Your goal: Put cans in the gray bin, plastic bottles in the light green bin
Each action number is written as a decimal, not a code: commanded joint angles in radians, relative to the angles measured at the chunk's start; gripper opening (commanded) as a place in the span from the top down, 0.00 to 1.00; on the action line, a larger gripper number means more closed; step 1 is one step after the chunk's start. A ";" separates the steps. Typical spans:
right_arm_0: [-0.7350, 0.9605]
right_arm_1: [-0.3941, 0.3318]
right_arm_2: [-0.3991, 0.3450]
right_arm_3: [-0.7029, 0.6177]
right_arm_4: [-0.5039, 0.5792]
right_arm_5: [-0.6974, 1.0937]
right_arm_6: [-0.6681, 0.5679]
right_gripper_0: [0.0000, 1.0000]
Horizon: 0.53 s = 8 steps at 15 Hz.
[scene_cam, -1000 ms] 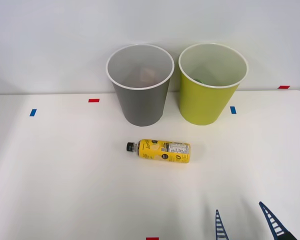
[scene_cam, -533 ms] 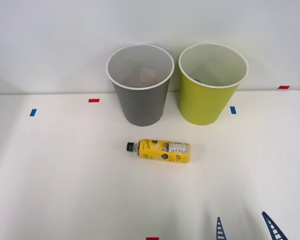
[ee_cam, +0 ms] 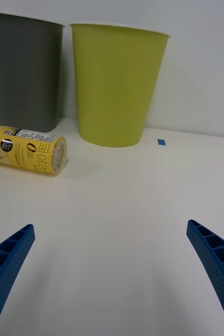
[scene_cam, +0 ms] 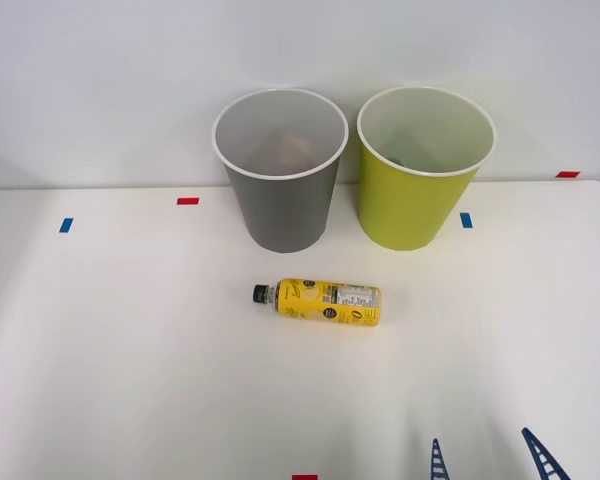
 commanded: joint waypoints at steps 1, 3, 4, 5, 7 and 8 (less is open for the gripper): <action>0.000 0.000 0.000 0.000 0.000 0.000 0.000 0.00; 0.000 0.000 0.000 0.000 0.000 0.000 0.000 0.00; 0.000 0.000 0.000 0.000 0.000 0.000 0.000 0.00; 0.000 0.000 0.000 0.000 0.000 0.000 0.000 0.00; 0.000 0.000 0.000 0.000 0.000 0.000 0.000 0.00; 0.000 0.000 0.000 0.000 0.000 0.000 0.000 0.00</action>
